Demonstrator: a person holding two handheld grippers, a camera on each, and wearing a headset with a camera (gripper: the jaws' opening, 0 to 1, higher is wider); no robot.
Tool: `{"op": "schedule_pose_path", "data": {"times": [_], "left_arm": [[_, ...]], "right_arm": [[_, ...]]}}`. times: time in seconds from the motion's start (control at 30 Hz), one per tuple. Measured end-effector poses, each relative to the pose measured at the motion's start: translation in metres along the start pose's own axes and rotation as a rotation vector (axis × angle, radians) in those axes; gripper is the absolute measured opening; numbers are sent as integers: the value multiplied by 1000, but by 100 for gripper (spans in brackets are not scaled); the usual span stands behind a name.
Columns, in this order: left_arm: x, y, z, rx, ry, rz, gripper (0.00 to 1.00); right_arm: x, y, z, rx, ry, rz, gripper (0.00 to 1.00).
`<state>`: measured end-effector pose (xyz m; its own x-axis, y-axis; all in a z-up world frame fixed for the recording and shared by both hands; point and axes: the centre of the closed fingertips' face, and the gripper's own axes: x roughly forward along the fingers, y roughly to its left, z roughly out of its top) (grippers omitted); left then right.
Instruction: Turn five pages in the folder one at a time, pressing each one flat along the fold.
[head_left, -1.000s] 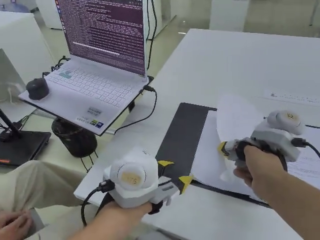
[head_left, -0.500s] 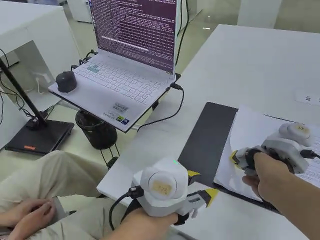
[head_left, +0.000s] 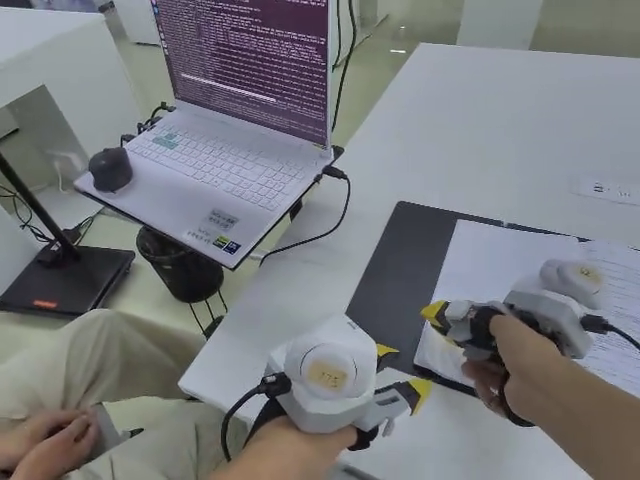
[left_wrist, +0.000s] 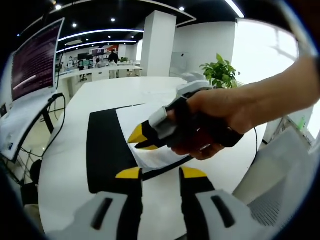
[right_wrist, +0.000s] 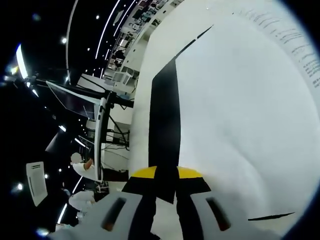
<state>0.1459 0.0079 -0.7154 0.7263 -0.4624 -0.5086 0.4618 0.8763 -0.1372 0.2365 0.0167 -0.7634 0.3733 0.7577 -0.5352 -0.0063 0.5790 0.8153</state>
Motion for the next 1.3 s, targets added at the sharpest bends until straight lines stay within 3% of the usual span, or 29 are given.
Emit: {"op": "schedule_pose_path", "data": {"times": [0.07, 0.2, 0.23, 0.33, 0.47, 0.57, 0.67, 0.8, 0.83, 1.07, 1.3], "left_arm": [[11, -1, 0, 15, 13, -11, 27], [36, -6, 1, 46, 32, -26, 27], [42, -6, 0, 52, 38, -25, 27], [60, -8, 2, 69, 41, -21, 27], [84, -2, -3, 113, 74, 25, 26], [97, 1, -8, 110, 97, 49, 28], [103, 4, -13, 90, 122, 66, 25], [103, 9, -25, 89, 144, 98, 26], [102, 9, -23, 89, 122, 98, 26], [101, 10, -25, 90, 66, 99, 25], [101, 10, -24, 104, 66, 96, 26]], "right_arm": [[-9, -2, 5, 14, -13, 30, 12], [-33, 6, 17, 82, -34, 187, 12], [-40, 5, 19, 99, -37, 206, 11], [-61, -12, 34, 110, -79, 204, 9], [-86, -37, 52, 137, -134, 184, 6], [-101, -58, 69, 167, -174, 175, 6], [-111, -69, 80, 182, -198, 165, 0], [-115, -74, 91, 202, -210, 176, 0], [-115, -74, 93, 205, -213, 178, 0], [-106, -78, 111, 234, -216, 194, 0], [-89, -92, 121, 283, -203, 170, 0]]}}
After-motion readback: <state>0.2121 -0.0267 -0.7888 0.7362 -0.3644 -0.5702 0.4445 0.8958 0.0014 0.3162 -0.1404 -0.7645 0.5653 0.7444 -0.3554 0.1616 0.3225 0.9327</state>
